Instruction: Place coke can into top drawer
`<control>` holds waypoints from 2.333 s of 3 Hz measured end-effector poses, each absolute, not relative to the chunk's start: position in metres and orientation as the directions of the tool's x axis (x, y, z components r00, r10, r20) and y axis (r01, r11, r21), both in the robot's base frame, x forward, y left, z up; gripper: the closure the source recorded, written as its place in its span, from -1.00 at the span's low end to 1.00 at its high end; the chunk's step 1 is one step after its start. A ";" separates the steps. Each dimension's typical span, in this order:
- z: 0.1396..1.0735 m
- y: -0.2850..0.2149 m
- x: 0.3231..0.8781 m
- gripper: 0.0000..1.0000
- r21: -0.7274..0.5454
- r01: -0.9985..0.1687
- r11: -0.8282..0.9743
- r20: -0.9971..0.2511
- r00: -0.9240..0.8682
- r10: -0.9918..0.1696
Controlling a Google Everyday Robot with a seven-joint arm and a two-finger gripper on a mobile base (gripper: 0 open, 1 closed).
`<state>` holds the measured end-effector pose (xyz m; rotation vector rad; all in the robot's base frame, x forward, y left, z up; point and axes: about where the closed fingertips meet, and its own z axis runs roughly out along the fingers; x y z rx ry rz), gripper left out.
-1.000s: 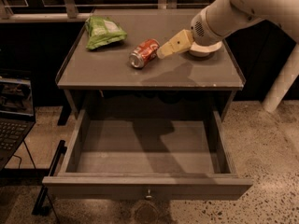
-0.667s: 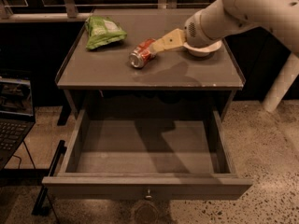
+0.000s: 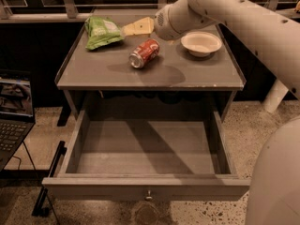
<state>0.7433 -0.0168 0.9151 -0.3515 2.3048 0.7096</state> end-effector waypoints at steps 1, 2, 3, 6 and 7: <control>0.913 -0.016 0.744 -1.00 0.397 -0.423 0.814 -0.683 -0.729 -0.046; 0.902 -0.003 0.759 -1.00 0.402 -0.422 0.813 -0.671 -0.740 -0.053; 0.897 0.012 0.774 -1.00 0.396 -0.432 0.810 -0.668 -0.741 -0.069; 0.834 0.000 0.809 -1.00 0.246 -0.331 0.911 -0.649 -0.755 -0.099; 0.840 0.000 0.809 -0.65 0.246 -0.331 0.911 -0.649 -0.755 -0.099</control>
Offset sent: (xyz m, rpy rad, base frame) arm 0.0379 0.0276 -0.0250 -0.0036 0.0399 0.0019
